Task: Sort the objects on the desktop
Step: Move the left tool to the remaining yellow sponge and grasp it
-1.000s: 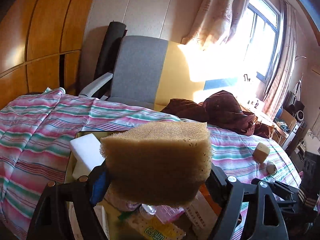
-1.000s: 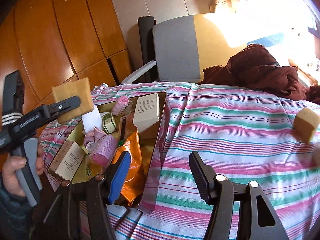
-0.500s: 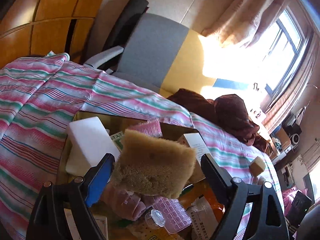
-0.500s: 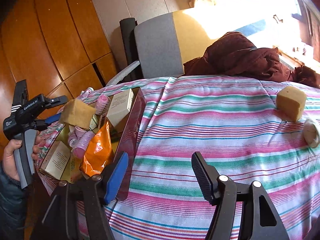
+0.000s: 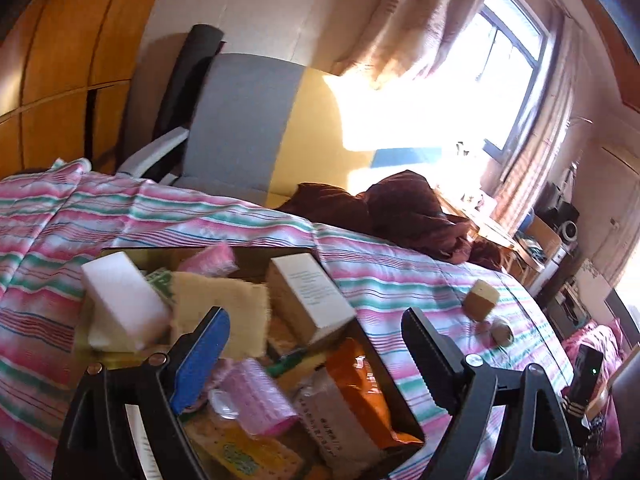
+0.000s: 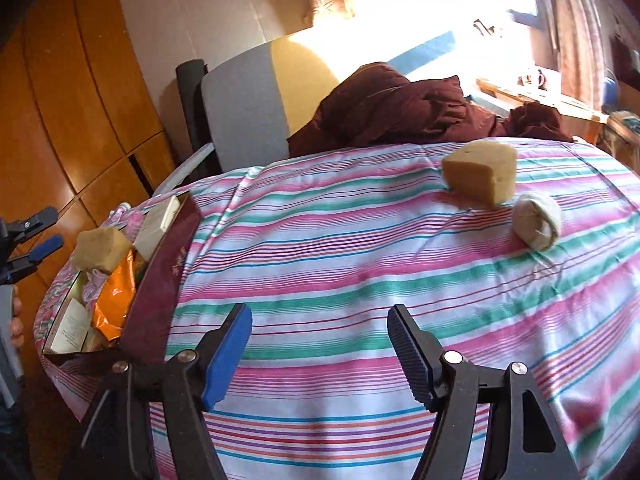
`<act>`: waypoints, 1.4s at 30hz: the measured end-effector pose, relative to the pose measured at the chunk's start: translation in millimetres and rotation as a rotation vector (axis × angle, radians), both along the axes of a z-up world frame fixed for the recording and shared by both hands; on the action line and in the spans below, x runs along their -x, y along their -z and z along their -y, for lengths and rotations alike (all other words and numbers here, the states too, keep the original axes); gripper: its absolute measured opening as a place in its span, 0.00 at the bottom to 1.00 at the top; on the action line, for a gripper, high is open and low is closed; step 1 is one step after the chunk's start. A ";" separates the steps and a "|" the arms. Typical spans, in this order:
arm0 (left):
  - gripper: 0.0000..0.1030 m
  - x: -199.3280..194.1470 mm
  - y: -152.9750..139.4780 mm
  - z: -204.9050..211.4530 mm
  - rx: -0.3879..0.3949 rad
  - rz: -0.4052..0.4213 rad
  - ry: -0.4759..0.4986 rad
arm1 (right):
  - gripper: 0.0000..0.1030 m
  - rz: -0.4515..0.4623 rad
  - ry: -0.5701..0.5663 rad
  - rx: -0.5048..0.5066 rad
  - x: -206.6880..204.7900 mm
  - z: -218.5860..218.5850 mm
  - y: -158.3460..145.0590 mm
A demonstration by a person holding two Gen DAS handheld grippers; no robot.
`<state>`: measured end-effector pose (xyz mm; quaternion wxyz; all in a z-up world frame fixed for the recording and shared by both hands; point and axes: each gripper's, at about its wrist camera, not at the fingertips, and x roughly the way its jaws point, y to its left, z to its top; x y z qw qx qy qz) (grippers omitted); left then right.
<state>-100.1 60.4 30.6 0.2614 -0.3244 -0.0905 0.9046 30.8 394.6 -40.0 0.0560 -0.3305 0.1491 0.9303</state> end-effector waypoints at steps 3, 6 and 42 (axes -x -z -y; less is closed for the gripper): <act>0.87 -10.8 -3.0 -42.7 -0.002 -0.011 0.111 | 0.70 -0.010 0.081 0.007 -12.9 -27.2 0.5; 0.87 -17.7 -1.9 -86.4 0.012 -0.009 0.200 | 0.70 -0.016 0.154 0.015 -25.8 -52.5 2.3; 1.00 55.5 58.4 -441.3 0.304 -0.094 0.738 | 0.77 -0.132 0.231 0.221 -31.6 -134.7 43.0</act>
